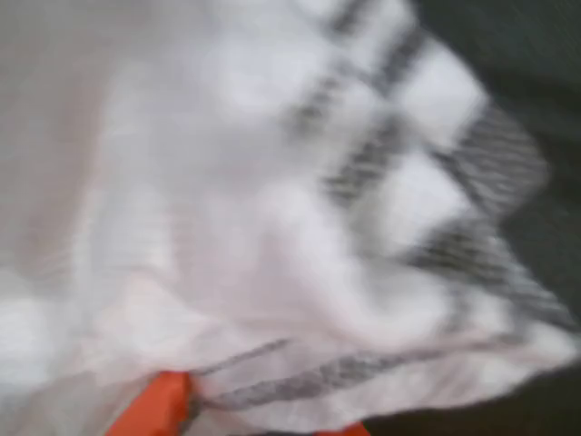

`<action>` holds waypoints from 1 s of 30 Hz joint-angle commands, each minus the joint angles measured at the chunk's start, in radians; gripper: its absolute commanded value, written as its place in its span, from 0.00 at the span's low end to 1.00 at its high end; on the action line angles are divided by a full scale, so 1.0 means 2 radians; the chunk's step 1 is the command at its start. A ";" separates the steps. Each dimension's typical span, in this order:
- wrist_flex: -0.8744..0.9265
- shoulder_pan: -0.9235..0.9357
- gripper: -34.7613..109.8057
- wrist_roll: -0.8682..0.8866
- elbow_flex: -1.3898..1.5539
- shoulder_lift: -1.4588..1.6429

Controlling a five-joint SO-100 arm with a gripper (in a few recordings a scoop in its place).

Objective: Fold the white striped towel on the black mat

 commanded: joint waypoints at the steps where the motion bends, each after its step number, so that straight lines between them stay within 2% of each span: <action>1: -0.019 -0.015 0.33 0.009 0.012 -0.017; 6: 0.029 -0.041 0.24 0.021 -0.005 0.004; 12: 0.102 -0.039 0.24 0.010 -0.028 0.058; 16: 0.100 -0.044 0.28 0.018 -0.026 0.062; 22: 0.115 -0.041 0.24 0.009 -0.039 0.055; 30: 0.229 -0.054 0.24 0.015 -0.170 0.067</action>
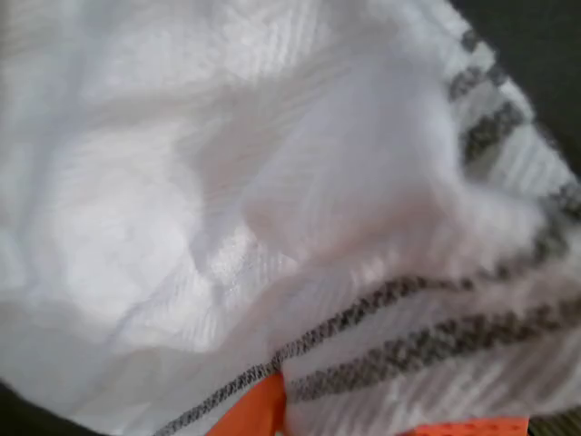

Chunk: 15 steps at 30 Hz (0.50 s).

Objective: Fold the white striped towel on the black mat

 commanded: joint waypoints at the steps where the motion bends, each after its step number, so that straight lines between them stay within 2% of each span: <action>1: 0.038 -0.002 0.24 -0.001 -0.056 0.015; 10: 0.155 -0.038 0.24 0.018 -0.235 -0.021; 15: 0.171 -0.005 0.24 -0.003 -0.253 -0.010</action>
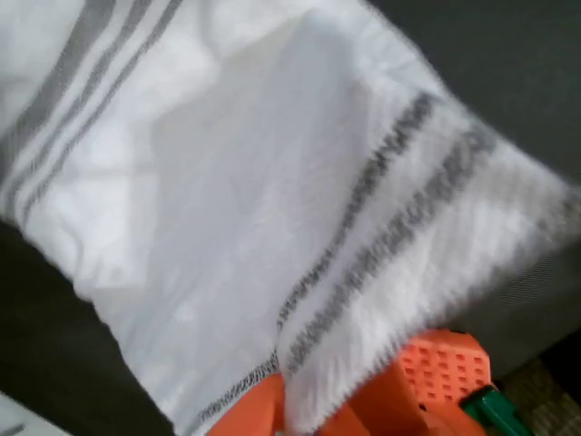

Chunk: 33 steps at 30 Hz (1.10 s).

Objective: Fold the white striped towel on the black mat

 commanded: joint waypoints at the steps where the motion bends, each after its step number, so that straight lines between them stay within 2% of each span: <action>1: 0.013 0.024 0.24 -0.025 -0.010 0.021; 6: -0.005 0.015 0.24 -0.024 -0.027 -0.002; 9: -0.045 -0.003 0.24 -0.012 -0.042 -0.039; 22: -0.097 -0.045 0.24 0.053 -0.315 -0.321; 33: -0.170 -0.041 0.24 0.072 -0.400 -0.488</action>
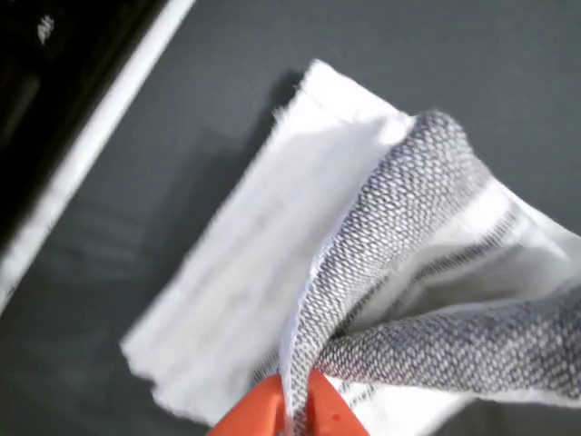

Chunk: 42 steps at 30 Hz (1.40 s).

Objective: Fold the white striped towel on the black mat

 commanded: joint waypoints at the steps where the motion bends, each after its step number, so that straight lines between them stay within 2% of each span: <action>1: -0.014 0.008 0.24 -0.005 -0.031 -0.029; 8: -0.041 0.011 0.25 -0.010 -0.094 -0.120; 17: -0.035 0.009 0.36 -0.040 -0.120 -0.093; 22: 0.031 0.005 0.38 -0.059 -0.162 -0.023; 27: 0.152 -0.012 0.35 -0.065 -0.203 0.041; 35: 0.173 -0.027 0.33 -0.110 -0.016 0.136; 39: 0.098 -0.048 0.34 -0.094 0.046 0.120; 42: 0.081 -0.071 0.34 -0.094 0.044 0.089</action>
